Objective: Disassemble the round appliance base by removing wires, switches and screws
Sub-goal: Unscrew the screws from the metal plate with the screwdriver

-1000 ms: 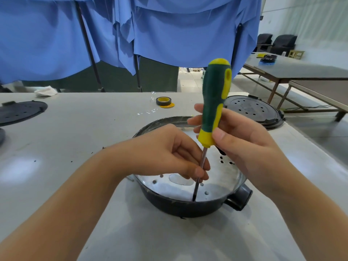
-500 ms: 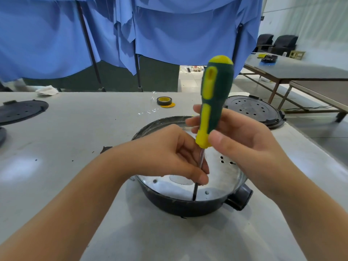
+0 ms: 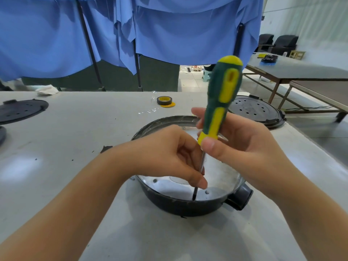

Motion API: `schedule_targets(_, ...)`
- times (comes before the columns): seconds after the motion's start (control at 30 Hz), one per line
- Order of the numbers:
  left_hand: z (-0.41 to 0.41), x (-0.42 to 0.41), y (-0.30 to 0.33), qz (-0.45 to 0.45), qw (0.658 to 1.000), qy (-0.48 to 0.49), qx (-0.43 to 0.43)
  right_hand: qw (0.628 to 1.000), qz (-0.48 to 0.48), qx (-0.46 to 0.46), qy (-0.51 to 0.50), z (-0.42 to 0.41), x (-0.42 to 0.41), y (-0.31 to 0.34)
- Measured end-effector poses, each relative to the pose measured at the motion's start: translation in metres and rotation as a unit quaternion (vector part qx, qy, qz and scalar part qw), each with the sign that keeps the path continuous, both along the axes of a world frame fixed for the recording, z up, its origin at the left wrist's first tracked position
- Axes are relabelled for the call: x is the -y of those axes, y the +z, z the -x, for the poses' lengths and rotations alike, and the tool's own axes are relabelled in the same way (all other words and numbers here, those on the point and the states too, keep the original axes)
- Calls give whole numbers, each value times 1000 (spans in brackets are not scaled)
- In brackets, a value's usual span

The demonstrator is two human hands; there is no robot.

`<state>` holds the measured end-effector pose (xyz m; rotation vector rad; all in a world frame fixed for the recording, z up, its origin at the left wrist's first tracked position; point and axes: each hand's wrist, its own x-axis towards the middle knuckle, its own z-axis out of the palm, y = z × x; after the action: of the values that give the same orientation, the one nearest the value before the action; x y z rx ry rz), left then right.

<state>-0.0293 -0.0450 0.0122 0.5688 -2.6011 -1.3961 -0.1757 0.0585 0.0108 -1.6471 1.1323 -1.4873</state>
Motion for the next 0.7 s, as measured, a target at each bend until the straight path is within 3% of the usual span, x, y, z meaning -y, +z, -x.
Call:
schedule_targets(0.1, 2, 0, -2, 8, 1000, 1, -3, 1000, 10, 23, -15, 1, 2, -1)
schedule_targets(0.3, -2, 1, 0, -31, 999, -25, 22, 999, -7, 24, 48, 3, 0, 1)
schedule_targets(0.4, 1, -3, 0, 8, 1000, -1, -1, 1000, 4, -11, -4, 0, 1, 1)
schedule_targets(0.5, 3, -3, -3, 28, 1000, 11, -4, 999, 25, 18, -34, 1, 3, -1)
schedule_targets(0.7, -2, 1, -1, -19, 998, -28, 53, 999, 1, 16, 36, 5, 0, 0)
